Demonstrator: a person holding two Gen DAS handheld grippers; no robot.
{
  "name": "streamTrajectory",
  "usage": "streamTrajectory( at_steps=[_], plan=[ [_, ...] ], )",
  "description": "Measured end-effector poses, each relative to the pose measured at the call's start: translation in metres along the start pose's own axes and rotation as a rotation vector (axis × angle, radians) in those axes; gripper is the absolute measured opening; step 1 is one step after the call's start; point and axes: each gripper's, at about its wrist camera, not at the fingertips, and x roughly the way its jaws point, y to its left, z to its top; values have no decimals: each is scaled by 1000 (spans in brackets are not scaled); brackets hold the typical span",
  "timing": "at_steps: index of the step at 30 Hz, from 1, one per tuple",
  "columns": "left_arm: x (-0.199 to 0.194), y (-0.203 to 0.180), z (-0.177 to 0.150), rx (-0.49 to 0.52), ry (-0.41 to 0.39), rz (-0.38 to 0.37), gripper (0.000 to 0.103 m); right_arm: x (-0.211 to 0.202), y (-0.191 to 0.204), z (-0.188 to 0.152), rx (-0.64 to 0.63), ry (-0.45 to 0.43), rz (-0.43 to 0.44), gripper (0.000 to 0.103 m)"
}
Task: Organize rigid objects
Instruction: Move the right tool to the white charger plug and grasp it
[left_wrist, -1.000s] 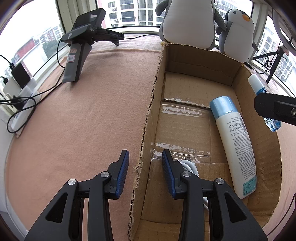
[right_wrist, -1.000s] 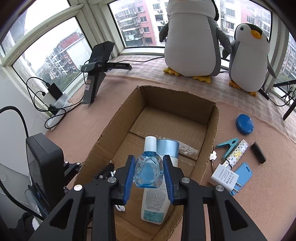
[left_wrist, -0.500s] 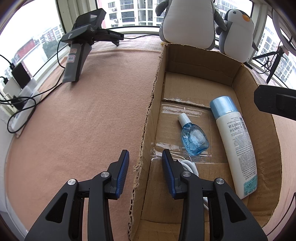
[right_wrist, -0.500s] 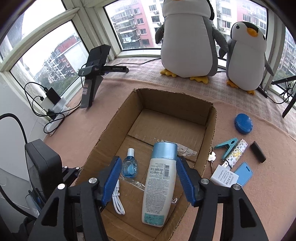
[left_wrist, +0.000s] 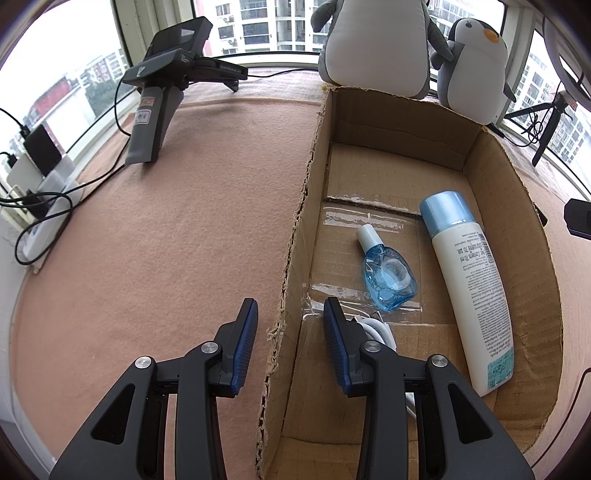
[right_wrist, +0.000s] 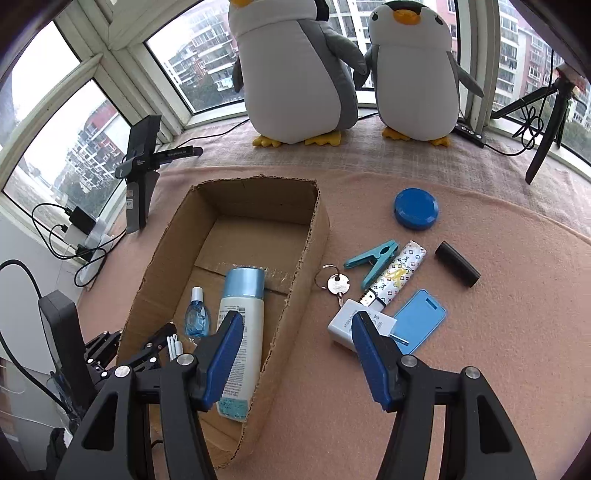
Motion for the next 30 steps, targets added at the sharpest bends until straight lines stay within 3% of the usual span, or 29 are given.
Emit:
streamTrajectory(
  at_steps=[8, 19, 30],
  plan=[
    [0, 1, 0, 3, 0, 3, 36, 0, -37, -8, 15, 19, -34, 57],
    [0, 1, 0, 1, 3, 7, 36, 28, -23, -7, -248, 67, -91, 57],
    [1, 0, 0, 2, 7, 16, 36, 57, -21, 3, -322, 133, -16, 57]
  ],
)
